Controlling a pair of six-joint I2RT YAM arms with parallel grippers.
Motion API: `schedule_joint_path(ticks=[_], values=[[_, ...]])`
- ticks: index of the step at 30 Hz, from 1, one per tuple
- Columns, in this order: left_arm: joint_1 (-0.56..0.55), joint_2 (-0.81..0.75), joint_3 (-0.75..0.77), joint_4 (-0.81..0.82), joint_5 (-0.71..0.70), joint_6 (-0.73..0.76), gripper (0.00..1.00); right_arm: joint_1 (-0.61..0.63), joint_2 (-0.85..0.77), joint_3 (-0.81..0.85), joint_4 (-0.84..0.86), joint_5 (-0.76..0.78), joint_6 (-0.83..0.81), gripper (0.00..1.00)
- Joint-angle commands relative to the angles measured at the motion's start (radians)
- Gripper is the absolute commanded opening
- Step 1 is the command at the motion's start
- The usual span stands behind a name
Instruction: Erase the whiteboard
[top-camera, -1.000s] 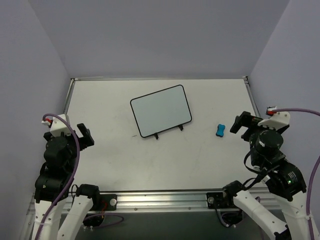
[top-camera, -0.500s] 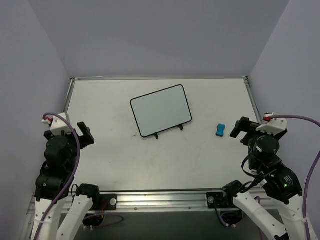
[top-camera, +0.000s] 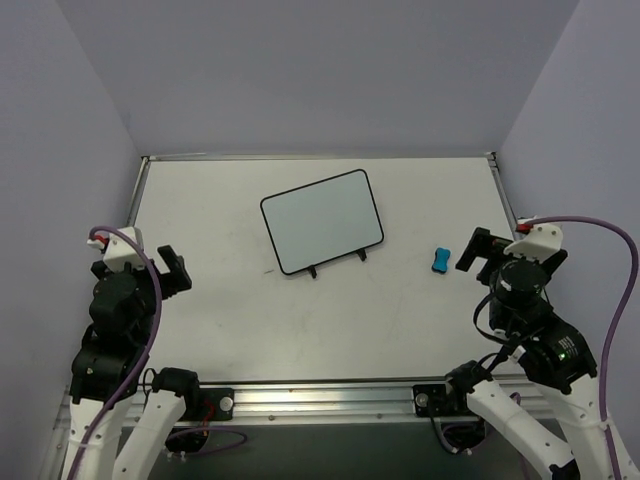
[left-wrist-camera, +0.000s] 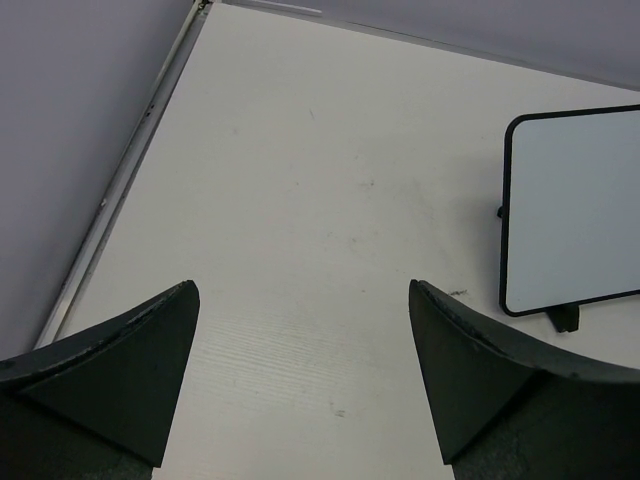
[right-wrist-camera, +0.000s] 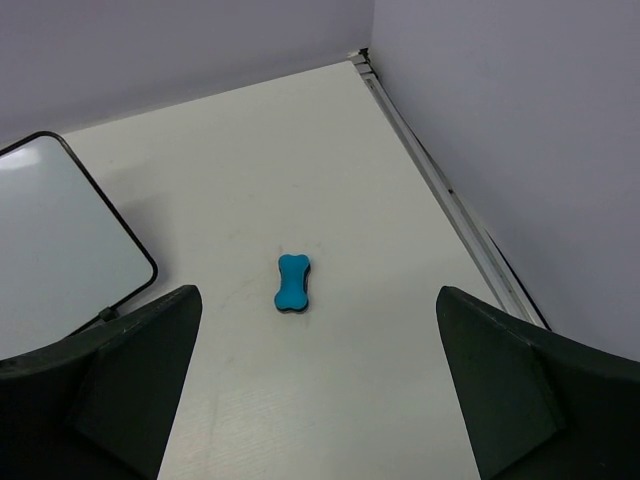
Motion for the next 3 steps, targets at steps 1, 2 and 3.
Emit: schedule_joint_path(ticks=[1,2,3], values=[[-0.007,-0.015,0.001,0.056,0.020,0.017,0.94,0.005,0.011,0.035,0.006,0.044,0.002,1.00],[-0.007,-0.020,0.001,0.056,0.020,0.016,0.94,0.006,0.011,0.035,0.006,0.032,0.002,1.00],[-0.007,-0.023,-0.002,0.057,0.018,0.016,0.94,0.006,0.010,0.033,0.008,0.024,0.002,1.00]])
